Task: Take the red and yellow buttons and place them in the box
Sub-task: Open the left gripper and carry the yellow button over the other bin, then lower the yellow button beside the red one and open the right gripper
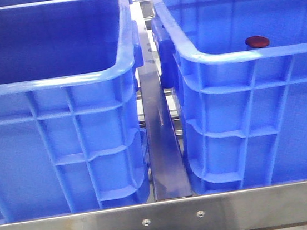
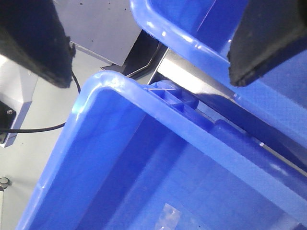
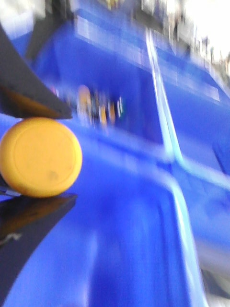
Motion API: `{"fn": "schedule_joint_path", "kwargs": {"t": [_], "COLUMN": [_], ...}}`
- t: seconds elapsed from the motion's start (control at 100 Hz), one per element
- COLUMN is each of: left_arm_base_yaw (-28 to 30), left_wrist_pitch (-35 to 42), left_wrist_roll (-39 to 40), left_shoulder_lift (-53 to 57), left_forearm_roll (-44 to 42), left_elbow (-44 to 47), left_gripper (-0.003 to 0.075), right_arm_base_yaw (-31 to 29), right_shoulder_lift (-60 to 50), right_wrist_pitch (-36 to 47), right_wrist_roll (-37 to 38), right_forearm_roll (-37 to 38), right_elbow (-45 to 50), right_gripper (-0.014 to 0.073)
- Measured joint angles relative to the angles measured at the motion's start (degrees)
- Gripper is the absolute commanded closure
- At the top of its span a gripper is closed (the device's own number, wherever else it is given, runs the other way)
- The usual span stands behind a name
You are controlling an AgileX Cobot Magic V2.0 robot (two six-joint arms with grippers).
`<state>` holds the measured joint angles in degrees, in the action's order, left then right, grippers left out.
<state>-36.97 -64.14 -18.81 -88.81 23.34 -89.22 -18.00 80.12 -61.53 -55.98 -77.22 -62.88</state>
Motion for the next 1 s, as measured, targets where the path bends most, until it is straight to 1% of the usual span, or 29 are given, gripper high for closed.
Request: {"fn": "schedule_joint_path", "kwargs": {"t": [0.19, 0.26, 0.34, 0.6, 0.8, 0.9, 1.0], "left_arm_base_yaw": [0.00, 0.00, 0.00, 0.00, 0.00, 0.00, 0.00], "left_wrist_pitch": [0.00, 0.15, 0.44, 2.02, 2.51, 2.71, 2.76], "left_wrist_roll": [0.00, 0.00, 0.00, 0.00, 0.00, 0.00, 0.00], "left_shoulder_lift": [0.00, 0.00, 0.00, 0.00, 0.00, 0.00, 0.00], "left_forearm_roll": [0.00, 0.00, 0.00, 0.00, 0.00, 0.00, 0.00], "left_elbow": [0.00, 0.00, 0.00, 0.00, 0.00, 0.00, 0.00], "left_gripper": [0.0103, 0.0103, 0.0103, 0.0103, 0.0103, 0.0103, 0.0103], "right_arm_base_yaw": [-1.21, -1.21, -1.21, -0.68, 3.37, 5.28, 6.09], "right_shoulder_lift": [-3.14, -3.54, -3.54, -3.30, -0.03, 2.53, 5.67], "right_wrist_pitch": [10.44, 13.37, 17.19, 30.94, 42.09, 45.52, 46.81], "right_wrist_roll": [-2.34, -2.56, -2.69, -4.46, -9.23, -11.55, -12.27], "right_forearm_roll": [10.80, 13.55, 14.84, 15.27, 10.75, 8.72, 7.86], "right_elbow": [0.51, 1.17, 1.97, 4.75, 4.85, 4.85, 4.41], "right_gripper": [0.0445, 0.0445, 0.0445, 0.0445, 0.0445, 0.0445, 0.0445]}}
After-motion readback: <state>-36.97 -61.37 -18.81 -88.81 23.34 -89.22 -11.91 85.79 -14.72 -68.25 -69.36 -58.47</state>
